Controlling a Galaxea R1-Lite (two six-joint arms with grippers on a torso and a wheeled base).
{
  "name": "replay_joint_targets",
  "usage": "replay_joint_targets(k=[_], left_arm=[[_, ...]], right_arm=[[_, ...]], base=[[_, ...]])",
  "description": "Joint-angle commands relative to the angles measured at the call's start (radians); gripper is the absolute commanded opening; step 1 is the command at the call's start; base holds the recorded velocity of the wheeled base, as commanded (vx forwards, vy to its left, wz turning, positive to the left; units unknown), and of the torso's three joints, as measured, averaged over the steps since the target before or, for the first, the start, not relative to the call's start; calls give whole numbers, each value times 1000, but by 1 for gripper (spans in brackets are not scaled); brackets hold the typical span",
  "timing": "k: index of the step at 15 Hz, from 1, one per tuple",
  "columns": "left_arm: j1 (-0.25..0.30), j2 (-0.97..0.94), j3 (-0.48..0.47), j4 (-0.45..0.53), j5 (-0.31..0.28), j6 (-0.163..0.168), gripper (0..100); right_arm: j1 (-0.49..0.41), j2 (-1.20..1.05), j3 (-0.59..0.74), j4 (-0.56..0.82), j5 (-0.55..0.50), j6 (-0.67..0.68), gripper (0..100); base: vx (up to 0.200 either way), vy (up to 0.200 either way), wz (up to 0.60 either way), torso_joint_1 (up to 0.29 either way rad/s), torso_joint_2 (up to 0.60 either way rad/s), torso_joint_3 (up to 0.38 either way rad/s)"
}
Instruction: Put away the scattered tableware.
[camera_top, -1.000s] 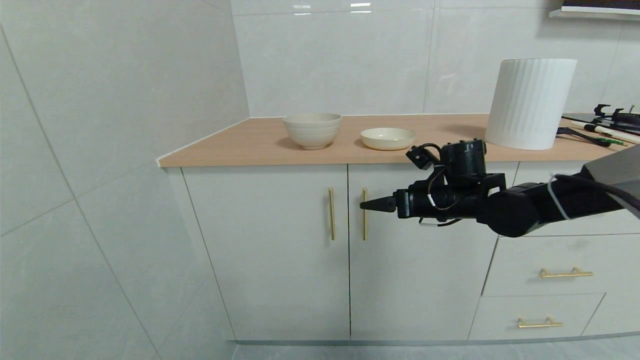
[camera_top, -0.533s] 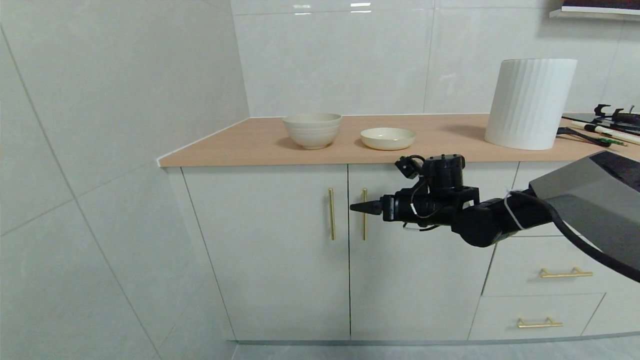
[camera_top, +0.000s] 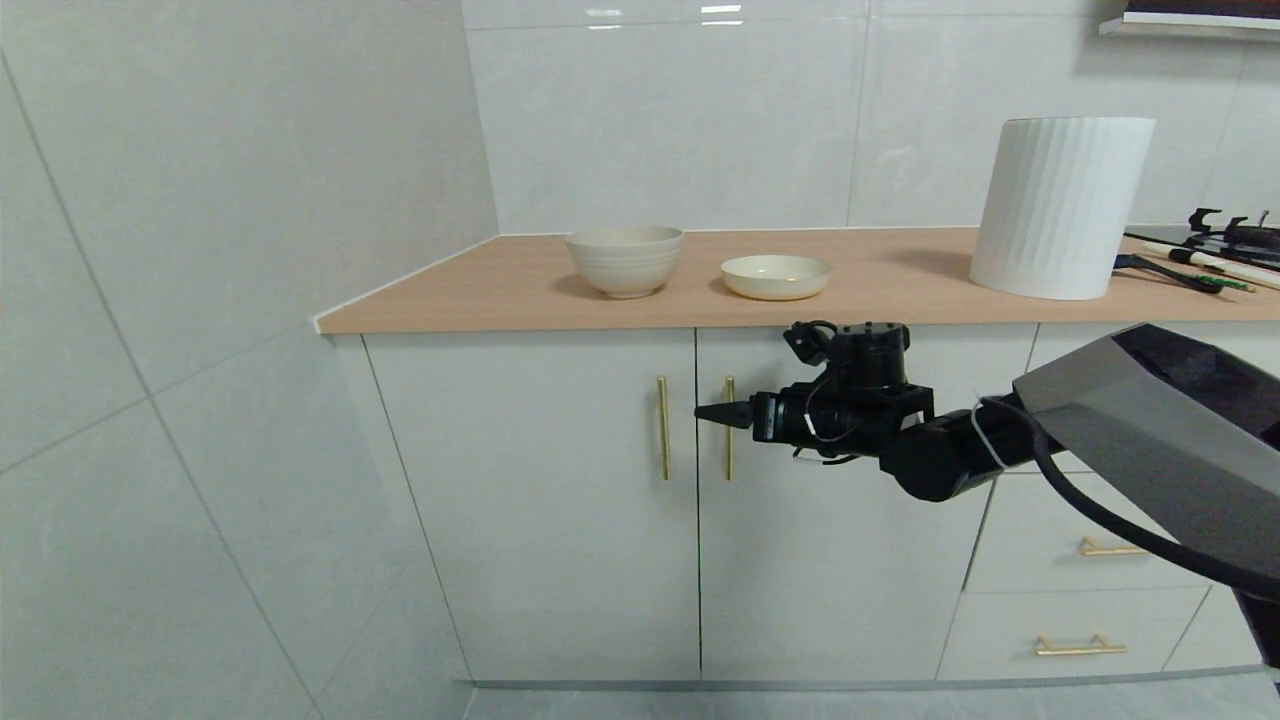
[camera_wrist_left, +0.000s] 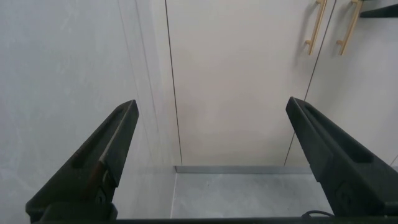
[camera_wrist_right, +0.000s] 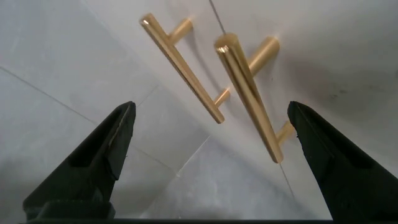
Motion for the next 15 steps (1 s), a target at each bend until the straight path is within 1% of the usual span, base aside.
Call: replay_joint_targets(k=[1, 3, 4, 5, 7, 11, 15], left_arm=[[0, 0, 0, 0, 0, 0, 100], [0, 0, 0, 0, 0, 0, 100], [0, 0, 0, 0, 0, 0, 100], [0, 0, 0, 0, 0, 0, 100], [0, 0, 0, 0, 0, 0, 100], [0, 0, 0, 0, 0, 0, 100], [0, 0, 0, 0, 0, 0, 100]], right_arm=[[7, 13, -6, -2, -1, 5, 100], [24, 23, -6, -25, -6, 5, 100], [33, 33, -6, -40, -23, 4, 100], [42, 56, -18, -63, -64, 2, 100], [45, 68, -32, -73, -86, 5, 100], [45, 40, -18, -73, -78, 61, 100], [45, 30, -3, -71, -75, 62, 100]], base=[[0, 0, 0, 0, 0, 0], [0, 0, 0, 0, 0, 0], [0, 0, 0, 0, 0, 0], [0, 0, 0, 0, 0, 0], [0, 0, 0, 0, 0, 0], [0, 0, 0, 0, 0, 0], [0, 0, 0, 0, 0, 0]])
